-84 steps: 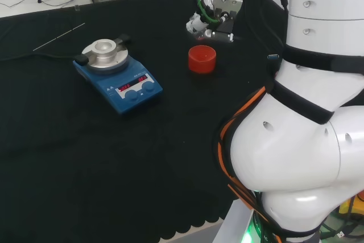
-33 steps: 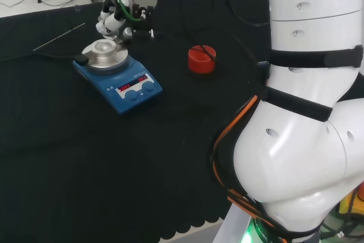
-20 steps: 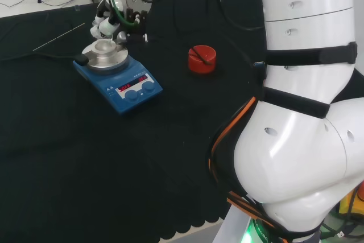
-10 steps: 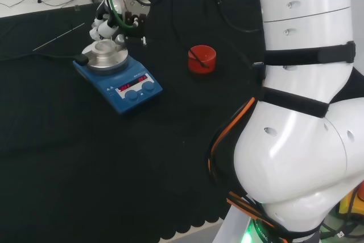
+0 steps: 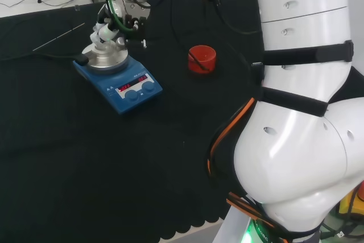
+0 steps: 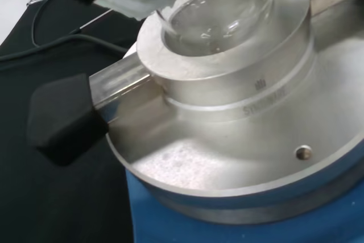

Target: Place the round-bottom flask on the heater.

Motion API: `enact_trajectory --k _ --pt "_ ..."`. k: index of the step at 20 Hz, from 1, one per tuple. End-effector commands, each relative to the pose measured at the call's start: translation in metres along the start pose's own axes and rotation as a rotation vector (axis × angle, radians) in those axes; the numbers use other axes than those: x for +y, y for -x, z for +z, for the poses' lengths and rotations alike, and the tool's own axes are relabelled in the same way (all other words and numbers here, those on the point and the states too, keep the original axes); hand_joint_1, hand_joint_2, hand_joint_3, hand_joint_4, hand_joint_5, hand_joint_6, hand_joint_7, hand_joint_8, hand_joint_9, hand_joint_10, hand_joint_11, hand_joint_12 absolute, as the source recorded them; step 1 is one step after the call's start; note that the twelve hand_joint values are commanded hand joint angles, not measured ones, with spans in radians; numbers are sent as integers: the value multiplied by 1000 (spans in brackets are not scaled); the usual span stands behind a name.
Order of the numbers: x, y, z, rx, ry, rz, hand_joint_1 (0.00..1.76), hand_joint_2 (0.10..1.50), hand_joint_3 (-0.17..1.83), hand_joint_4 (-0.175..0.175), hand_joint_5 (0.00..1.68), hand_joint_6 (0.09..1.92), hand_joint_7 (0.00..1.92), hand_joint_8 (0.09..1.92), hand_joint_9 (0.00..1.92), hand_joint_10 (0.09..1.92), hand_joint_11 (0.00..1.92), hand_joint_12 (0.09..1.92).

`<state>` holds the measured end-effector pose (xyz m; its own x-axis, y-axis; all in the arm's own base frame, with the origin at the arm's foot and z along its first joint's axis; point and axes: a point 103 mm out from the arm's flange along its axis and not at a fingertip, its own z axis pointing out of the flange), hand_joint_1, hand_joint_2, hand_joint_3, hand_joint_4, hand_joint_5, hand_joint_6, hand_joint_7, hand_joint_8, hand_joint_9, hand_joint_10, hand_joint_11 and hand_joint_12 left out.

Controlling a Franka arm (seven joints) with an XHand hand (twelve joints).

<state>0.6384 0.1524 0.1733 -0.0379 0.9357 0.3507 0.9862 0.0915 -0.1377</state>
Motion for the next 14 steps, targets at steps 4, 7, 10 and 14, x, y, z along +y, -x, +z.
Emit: enact_trajectory --k 4,7,10,14 --pt "0 12 0 22 -17 -1 1047 757 696 175 1033 1099 471 612 588 623 195 1341" --pt "-1 7 7 8 -42 -5 1029 877 455 175 1008 1046 414 636 534 656 156 1357" --pt "0 9 8 -3 -67 -5 892 777 472 3 773 865 328 655 461 695 95 1369" --pt "0 7 6 -14 -85 -20 806 650 587 -39 446 619 253 670 394 727 35 1388"
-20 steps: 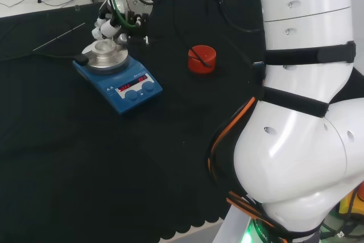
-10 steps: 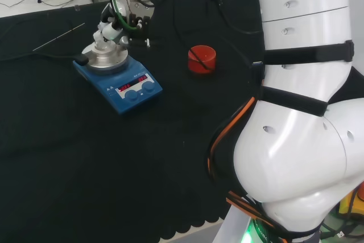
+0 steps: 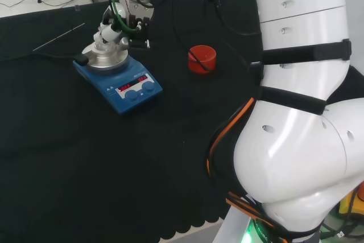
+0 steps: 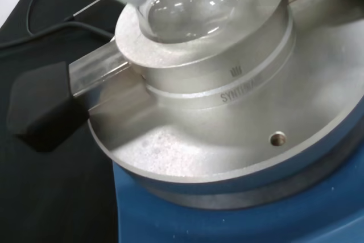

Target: Place the round-bottom flask on the heater.

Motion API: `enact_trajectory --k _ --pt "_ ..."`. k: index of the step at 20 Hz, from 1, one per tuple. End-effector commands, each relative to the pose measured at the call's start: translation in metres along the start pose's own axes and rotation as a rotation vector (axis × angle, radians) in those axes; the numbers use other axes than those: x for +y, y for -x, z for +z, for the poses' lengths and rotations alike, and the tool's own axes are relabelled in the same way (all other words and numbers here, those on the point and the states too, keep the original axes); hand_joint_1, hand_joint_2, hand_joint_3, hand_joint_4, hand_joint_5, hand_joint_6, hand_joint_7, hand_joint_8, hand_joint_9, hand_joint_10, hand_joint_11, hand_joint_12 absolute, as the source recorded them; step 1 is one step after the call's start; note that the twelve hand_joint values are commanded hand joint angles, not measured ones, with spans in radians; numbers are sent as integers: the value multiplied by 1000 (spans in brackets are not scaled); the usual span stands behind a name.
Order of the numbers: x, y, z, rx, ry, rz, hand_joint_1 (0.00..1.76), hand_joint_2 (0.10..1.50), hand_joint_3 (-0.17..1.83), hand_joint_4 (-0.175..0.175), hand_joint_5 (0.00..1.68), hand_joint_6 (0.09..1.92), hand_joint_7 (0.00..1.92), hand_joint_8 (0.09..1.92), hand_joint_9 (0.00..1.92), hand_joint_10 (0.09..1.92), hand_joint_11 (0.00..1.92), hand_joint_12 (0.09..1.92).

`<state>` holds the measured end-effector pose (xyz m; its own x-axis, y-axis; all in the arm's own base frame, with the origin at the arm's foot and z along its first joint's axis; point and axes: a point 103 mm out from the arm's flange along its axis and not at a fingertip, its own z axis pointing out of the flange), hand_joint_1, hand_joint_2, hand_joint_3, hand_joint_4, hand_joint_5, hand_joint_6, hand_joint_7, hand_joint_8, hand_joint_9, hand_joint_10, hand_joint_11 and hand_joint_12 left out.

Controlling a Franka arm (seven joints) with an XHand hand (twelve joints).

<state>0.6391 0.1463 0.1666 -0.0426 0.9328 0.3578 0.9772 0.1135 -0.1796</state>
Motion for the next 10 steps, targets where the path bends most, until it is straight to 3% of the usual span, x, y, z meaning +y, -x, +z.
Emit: enact_trajectory --k 1,5,10 --pt "-1 -2 2 -26 -44 -19 774 637 579 -40 392 523 232 674 377 737 20 1394" --pt "-6 -4 -14 -45 -51 -34 629 635 448 -32 314 191 126 676 271 773 0 1331" --pt "-15 1 -29 -30 -8 -39 526 646 337 -24 321 87 93 672 229 782 0 1290"
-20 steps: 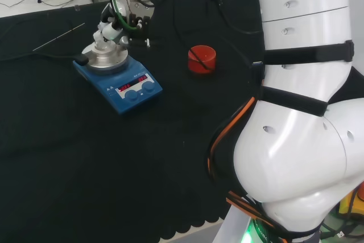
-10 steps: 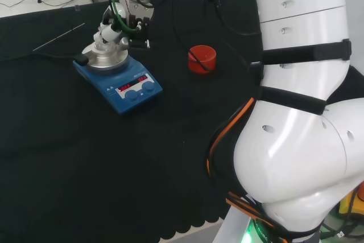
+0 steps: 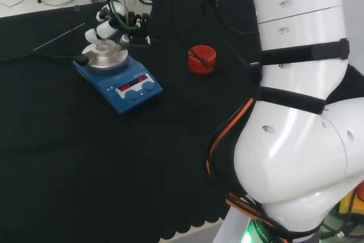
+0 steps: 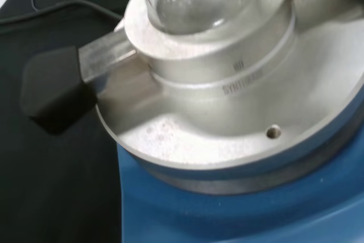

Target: Place the round-bottom flask on the heater.

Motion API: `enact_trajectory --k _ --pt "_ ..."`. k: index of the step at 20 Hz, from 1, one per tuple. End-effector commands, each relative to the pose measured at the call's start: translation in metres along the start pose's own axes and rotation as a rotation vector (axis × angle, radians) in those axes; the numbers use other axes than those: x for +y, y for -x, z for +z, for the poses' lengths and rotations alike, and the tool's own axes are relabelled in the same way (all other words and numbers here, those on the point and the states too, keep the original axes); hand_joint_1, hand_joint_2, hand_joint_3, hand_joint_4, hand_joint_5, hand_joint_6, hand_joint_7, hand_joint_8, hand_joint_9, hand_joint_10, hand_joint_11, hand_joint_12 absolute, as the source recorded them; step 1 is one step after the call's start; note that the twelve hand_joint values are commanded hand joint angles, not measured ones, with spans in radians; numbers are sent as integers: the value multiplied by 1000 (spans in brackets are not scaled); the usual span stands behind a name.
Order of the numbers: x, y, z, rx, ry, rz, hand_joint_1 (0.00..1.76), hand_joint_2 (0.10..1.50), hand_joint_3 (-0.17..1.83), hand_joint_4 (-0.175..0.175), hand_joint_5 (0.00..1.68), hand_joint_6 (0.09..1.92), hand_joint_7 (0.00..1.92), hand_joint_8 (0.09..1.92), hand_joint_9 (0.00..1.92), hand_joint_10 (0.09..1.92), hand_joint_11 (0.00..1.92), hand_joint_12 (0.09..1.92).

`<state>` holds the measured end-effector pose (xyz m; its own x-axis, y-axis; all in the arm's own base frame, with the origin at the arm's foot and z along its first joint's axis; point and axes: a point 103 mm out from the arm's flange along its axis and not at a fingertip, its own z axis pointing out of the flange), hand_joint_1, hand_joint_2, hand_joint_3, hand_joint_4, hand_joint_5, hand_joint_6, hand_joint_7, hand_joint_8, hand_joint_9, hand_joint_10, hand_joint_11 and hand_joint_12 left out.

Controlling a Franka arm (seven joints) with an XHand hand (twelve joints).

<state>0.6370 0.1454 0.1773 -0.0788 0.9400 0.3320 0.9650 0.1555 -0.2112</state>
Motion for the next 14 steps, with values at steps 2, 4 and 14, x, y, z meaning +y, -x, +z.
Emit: enact_trajectory --k 2,4,14 --pt "-18 8 -25 6 48 -3 506 646 323 -22 325 87 96 673 232 783 0 1289" --pt "-24 11 -31 6 56 3 500 653 303 -20 331 87 100 673 237 780 0 1299" --pt "-53 32 -57 6 105 31 514 671 289 -18 345 87 109 674 248 778 0 1301"
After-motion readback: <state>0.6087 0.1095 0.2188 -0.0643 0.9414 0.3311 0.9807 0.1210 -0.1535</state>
